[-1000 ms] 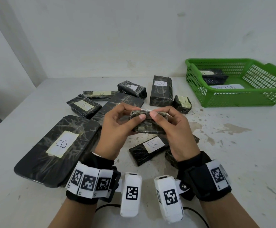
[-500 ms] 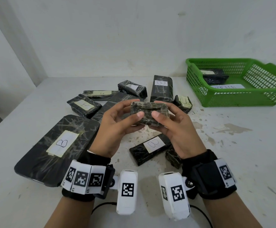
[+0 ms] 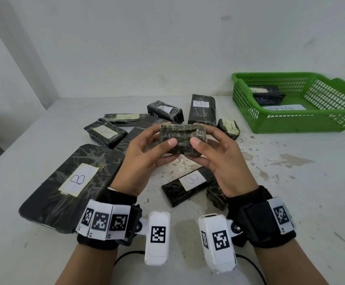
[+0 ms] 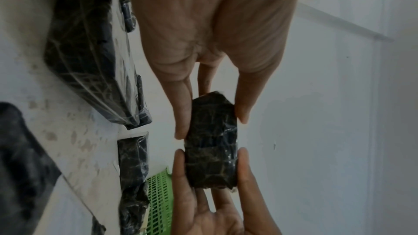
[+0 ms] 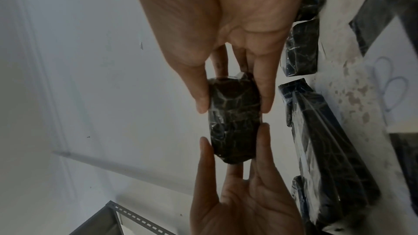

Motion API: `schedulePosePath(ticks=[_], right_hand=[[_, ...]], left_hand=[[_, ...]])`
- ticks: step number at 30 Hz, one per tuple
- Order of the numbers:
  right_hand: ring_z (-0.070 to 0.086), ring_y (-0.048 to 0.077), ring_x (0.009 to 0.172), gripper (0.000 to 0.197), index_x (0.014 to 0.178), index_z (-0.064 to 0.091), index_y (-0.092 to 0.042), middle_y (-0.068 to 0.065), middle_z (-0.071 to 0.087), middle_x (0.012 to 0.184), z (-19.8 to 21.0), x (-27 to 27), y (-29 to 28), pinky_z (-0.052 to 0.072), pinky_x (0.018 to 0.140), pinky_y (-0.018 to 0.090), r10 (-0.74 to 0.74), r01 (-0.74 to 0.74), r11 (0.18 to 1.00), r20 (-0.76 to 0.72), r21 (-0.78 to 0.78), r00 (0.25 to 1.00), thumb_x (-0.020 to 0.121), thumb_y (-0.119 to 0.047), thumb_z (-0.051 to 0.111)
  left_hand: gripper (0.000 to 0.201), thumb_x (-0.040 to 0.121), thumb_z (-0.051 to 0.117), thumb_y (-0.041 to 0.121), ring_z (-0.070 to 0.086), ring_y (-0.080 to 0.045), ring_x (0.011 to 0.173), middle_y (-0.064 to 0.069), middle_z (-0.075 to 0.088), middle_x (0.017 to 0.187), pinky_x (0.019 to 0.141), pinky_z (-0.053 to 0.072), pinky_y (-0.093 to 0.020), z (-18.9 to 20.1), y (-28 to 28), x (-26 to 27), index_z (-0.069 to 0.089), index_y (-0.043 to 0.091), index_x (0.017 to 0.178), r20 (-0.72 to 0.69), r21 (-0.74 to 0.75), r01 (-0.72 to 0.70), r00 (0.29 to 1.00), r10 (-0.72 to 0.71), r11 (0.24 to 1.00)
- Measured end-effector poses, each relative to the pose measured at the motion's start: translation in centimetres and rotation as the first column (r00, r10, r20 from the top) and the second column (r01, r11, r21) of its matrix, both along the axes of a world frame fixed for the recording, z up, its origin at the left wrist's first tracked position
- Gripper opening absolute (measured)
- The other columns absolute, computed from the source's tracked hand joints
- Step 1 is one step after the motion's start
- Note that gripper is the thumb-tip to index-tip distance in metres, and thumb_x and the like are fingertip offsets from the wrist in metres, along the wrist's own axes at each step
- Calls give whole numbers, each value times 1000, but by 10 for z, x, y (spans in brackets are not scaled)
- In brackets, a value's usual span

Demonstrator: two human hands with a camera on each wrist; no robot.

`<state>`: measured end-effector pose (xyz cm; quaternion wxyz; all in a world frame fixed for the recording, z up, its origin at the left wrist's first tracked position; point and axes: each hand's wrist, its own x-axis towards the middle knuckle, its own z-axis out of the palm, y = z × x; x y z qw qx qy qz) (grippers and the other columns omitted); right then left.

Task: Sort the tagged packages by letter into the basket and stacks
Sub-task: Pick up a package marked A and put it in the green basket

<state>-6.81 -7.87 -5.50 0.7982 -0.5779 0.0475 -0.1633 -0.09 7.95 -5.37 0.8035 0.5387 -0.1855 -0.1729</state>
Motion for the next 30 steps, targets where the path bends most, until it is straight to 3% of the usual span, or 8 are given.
schedulePosePath(ticks=[7,11,14,16,18,21,27,30], right_hand=[[71,19,100,51,124,60,-10,7,73,107,0,0,1,59,84,33,43,-43,999,6,-8,999,76,-21,71],[70,20,100,38,124,60,-9,6,73,104,1,-1,2,59,83,34,32,-32,999,14,-9,999,87,-17,65],[70,17,101,44,126,59,-14,0,73,104,3,-1,2,60,76,35,43,-43,999,13,-12,999,85,-29,62],[69,17,102,50,129,56,-19,2,70,113,3,-1,1,60,70,33,74,-74,997,-1,35,997,83,-37,58],[70,18,97,47,127,56,-21,8,66,117,3,0,-1,59,66,31,114,-112,990,-19,90,993,83,-37,56],[72,20,87,44,125,56,-18,7,71,104,0,1,1,59,65,29,153,-151,985,-23,86,988,83,-31,59],[73,17,76,27,117,59,-13,2,75,83,-3,1,3,59,69,27,14,-17,999,72,38,997,90,-11,59],[73,20,84,28,116,59,-17,7,72,88,-4,2,3,60,75,31,-43,45,999,77,-26,996,89,-11,63]], left_hand=[[40,87,58,15,70,-25,103,-13,68,114,81,61,-38,0,1,-1,59,3,125,51,25,-66,997,65,998],[33,98,49,5,68,-25,105,-11,67,117,83,60,-37,-3,-1,0,58,6,129,46,39,-60,997,58,997],[34,101,43,4,69,-24,105,-11,68,117,84,60,-36,-3,-2,0,56,6,132,-11,-4,-36,999,36,999],[30,102,39,5,69,-22,102,-10,71,111,83,60,-37,-3,-1,2,58,3,125,-68,-47,-18,998,15,999],[28,103,37,6,70,-21,99,-10,73,106,81,61,-36,-3,0,4,60,1,118,-116,-85,-14,993,4,996],[30,103,36,8,70,-23,100,-14,70,111,81,61,-36,-2,0,4,58,-1,123,-143,-81,-32,989,20,996],[32,100,48,12,57,-32,106,-16,64,114,99,50,-44,-2,-4,1,56,3,130,-80,35,-100,991,103,994],[56,88,72,31,58,-27,109,-15,65,124,96,53,-39,-5,-3,2,55,7,135,-40,60,-64,997,66,996]])
